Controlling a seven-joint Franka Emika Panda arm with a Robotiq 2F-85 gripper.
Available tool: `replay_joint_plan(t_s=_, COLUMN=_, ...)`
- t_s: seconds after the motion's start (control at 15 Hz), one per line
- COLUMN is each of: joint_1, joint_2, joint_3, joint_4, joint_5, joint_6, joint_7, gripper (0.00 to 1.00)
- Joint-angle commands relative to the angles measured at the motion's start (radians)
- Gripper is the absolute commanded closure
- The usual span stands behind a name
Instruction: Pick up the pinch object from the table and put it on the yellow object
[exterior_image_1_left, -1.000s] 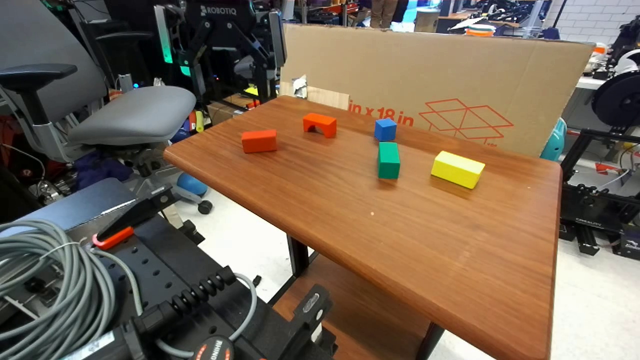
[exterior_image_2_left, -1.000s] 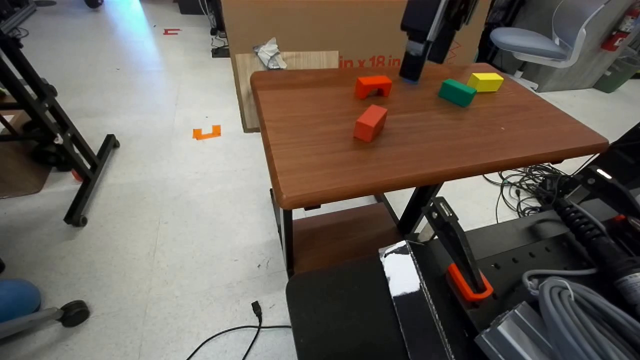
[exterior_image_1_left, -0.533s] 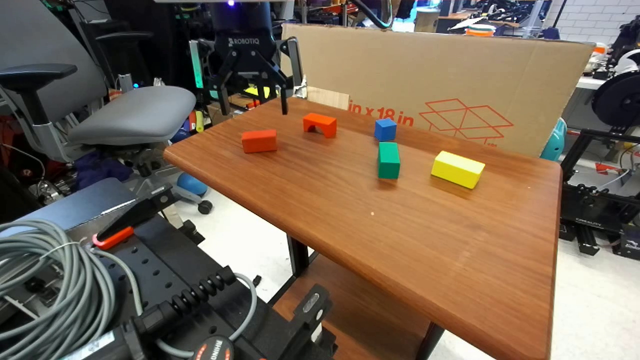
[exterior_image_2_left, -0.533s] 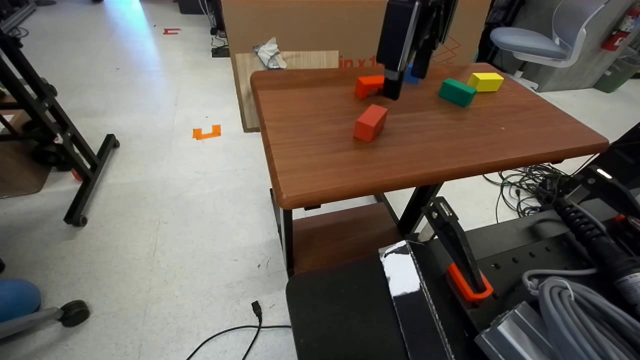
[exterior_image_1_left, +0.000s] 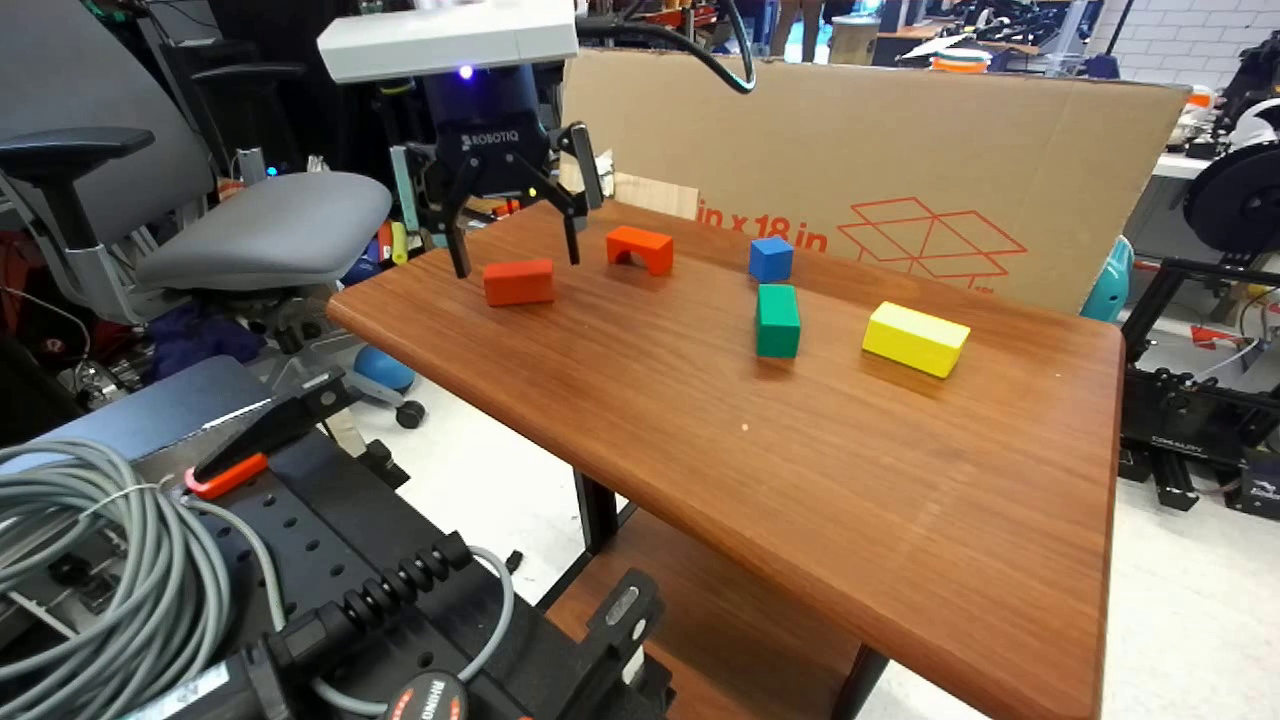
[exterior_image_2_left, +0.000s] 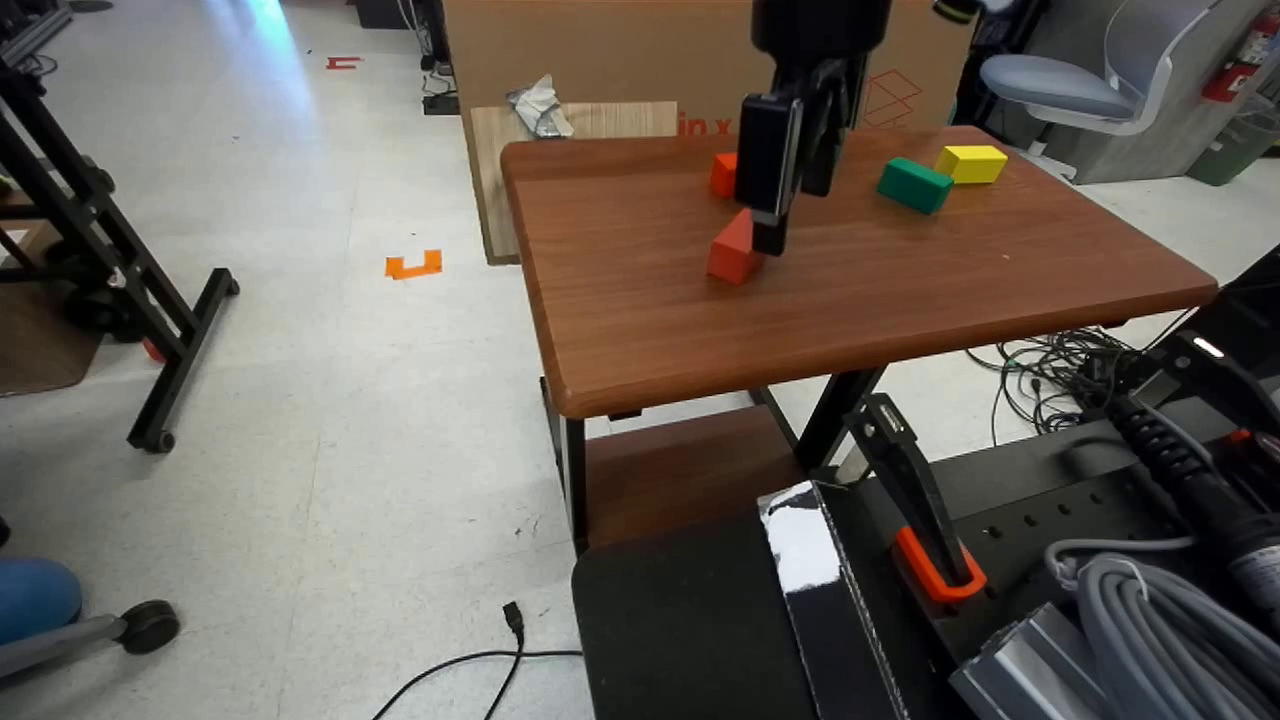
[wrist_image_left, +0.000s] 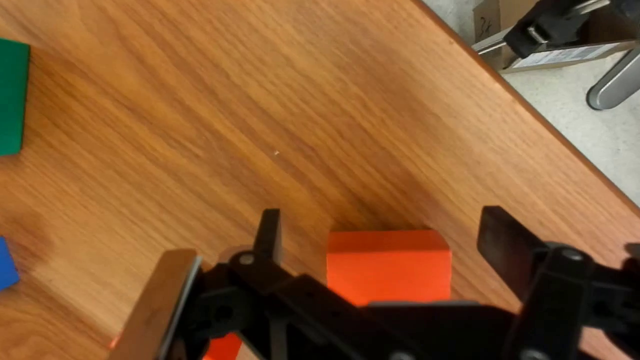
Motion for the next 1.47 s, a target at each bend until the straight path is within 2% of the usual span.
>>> replay_joint_plan(t_s=0.0, joint_1=0.034, joint_2=0.045, joint_3=-0.017, joint_4=0.035, joint_5=-0.064, joint_6=0.015, joint_7=0.049, gripper=0.00)
replay_joint_plan(t_s=0.33, joint_1=0.065, joint_2=0.086, joint_3=-0.039, joint_4=0.070, joint_5=-0.107, joint_6=0.038, joint_7=0.130, gripper=0.00)
replay_joint_plan(t_s=0.73, joint_1=0.080, joint_2=0.153, joint_3=-0.039, joint_4=0.125, joint_5=-0.070, joint_6=0.062, joint_7=0.234, gripper=0.00)
replay_joint_plan(t_s=0.8, joint_1=0.082, joint_2=0.163, joint_3=-0.038, joint_4=0.132, joint_5=-0.066, joint_6=0.065, joint_7=0.245, gripper=0.04)
replay_joint_plan(t_s=0.87, joint_1=0.082, joint_2=0.170, joint_3=-0.033, joint_4=0.138, joint_5=-0.059, joint_6=0.061, joint_7=0.250, gripper=0.28)
replay_joint_plan(t_s=0.93, joint_1=0.080, joint_2=0.168, joint_3=-0.028, joint_4=0.140, joint_5=-0.052, joint_6=0.058, joint_7=0.250, gripper=0.29)
replay_joint_plan(t_s=1.2, joint_1=0.063, joint_2=0.111, joint_3=-0.006, joint_4=0.098, joint_5=-0.032, joint_6=0.059, joint_7=0.217, gripper=0.53)
replay_joint_plan(t_s=1.4, joint_1=0.041, joint_2=0.042, joint_3=-0.004, joint_4=0.057, joint_5=-0.006, joint_6=0.064, joint_7=0.218, gripper=0.58)
